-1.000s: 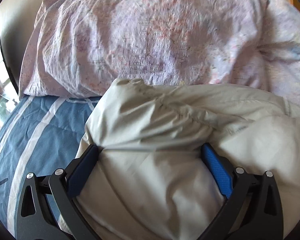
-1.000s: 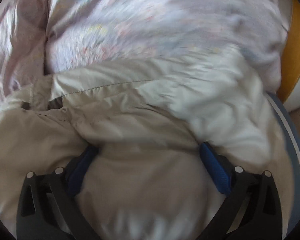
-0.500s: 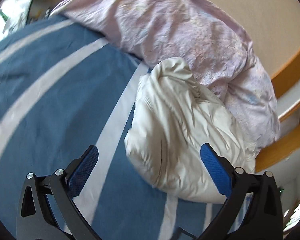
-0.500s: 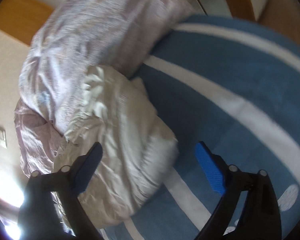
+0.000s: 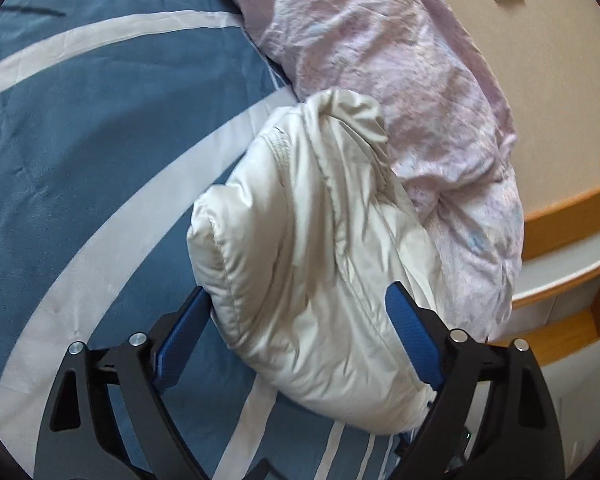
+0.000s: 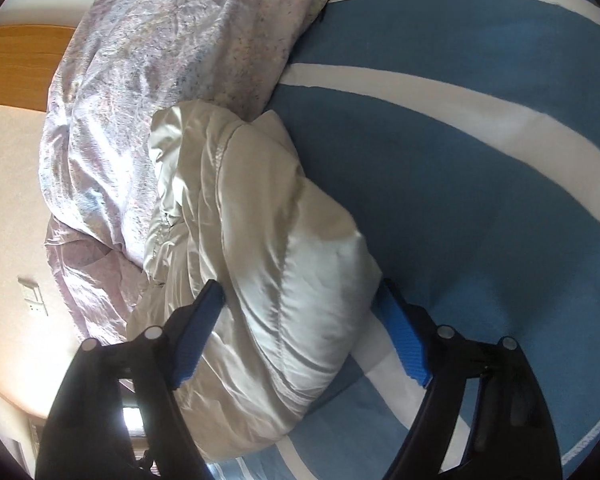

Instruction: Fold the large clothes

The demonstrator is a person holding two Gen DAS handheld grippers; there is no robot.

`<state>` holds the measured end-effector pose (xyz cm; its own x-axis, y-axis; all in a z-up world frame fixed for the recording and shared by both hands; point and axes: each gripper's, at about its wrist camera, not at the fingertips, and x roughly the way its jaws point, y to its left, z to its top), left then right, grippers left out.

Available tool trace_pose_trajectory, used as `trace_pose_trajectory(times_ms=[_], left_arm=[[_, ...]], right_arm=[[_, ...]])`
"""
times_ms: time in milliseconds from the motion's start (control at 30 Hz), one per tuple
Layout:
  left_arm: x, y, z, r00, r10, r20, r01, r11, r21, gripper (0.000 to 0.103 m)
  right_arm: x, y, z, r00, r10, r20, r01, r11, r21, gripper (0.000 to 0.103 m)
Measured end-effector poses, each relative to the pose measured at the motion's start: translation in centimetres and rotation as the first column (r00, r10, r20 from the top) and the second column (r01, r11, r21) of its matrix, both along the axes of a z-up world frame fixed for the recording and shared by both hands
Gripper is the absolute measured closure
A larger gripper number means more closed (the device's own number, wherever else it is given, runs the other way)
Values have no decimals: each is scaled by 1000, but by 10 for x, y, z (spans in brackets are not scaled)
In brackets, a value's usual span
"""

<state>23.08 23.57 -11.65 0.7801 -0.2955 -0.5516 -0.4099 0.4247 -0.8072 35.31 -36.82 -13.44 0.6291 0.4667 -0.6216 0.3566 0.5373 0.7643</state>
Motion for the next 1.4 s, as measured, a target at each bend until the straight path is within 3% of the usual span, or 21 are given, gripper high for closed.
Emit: trace_pose_trajectory(times_ms=[200,367,433,500,567,600,667,733,1067,1400], left_arm=[[3,11,-13,998,62,3,-61,996,-65,23],[8,11,-14,996,89,22,-88,994,-61,25],[10,10,-14,995,98,21,-97,994,-49,27],[13,9,-15,994,110,15,-109,993,-43,36],[13,10,-18,993,119,3,-118,992,-46,55],[13,11,-19,993,117,9,-116,992,-57,60],[12,14,-17,994,102,31,-100,993,-70,73],[11,15,-11,995,85,57,-81,995,-63,79],[4,22,7,990,68,125,-63,997,-46,84],[-29,42,18,984,90,151,-86,996,-34,84]], right_arm=[[2,5,-6,998,14,54,-17,999,47,30],[4,7,-5,996,8,89,-13,998,55,32],[6,11,-4,996,12,86,-14,1000,23,38],[8,14,-4,997,7,77,-7,1000,0,48],[7,14,-3,996,4,85,-4,1000,-4,60],[6,13,-1,996,6,94,-6,1000,-5,67],[4,15,5,994,17,108,-14,1000,-26,72],[3,18,12,993,25,120,-19,999,-50,75],[-6,24,29,986,70,153,-58,995,-77,78],[-32,42,45,970,154,188,-142,987,-75,79]])
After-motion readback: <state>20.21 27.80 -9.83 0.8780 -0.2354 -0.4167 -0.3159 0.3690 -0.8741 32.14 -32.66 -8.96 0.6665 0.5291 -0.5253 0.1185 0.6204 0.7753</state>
